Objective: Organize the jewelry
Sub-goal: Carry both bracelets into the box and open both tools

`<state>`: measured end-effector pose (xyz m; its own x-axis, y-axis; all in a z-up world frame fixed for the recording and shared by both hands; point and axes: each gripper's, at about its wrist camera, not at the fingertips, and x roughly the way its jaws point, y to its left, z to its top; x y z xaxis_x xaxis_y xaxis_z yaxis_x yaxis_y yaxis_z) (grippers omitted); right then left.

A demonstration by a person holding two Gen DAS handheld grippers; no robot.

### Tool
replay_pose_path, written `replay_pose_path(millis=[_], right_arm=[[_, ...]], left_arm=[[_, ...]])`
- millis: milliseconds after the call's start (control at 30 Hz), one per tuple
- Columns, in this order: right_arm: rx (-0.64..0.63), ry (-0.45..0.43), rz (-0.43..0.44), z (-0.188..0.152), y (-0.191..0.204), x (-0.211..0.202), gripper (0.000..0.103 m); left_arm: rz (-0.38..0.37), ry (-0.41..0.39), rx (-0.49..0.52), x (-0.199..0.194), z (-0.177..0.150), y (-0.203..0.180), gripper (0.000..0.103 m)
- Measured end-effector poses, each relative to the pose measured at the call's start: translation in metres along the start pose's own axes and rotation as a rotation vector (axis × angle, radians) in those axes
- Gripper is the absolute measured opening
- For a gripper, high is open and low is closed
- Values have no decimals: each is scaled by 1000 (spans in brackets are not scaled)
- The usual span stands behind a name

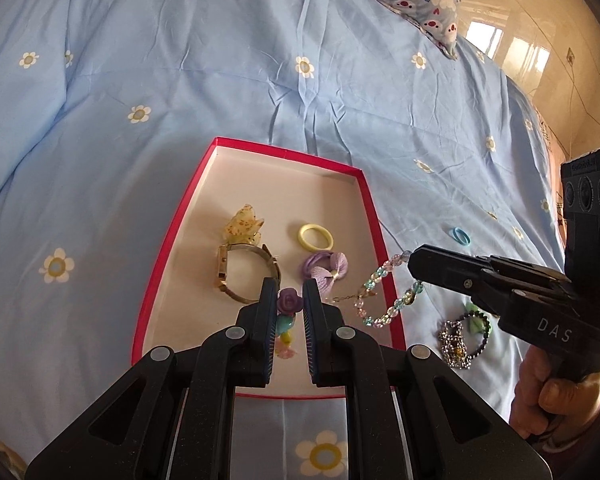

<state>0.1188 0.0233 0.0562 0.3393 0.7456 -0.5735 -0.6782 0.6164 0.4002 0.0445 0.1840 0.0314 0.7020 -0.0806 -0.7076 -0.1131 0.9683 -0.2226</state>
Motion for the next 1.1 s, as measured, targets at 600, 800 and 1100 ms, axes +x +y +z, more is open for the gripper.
replay_pose_path(millis=[600, 800, 1100], right_arm=[[33, 127, -72, -24, -22, 61, 7], [19, 152, -107, -27, -27, 71, 8], [7, 159, -123, -27, -27, 76, 9]], left_arm=[[102, 76, -80, 36, -18, 53, 11], [142, 106, -75, 50, -23, 57, 11], [178, 126, -58, 55, -26, 55, 12]])
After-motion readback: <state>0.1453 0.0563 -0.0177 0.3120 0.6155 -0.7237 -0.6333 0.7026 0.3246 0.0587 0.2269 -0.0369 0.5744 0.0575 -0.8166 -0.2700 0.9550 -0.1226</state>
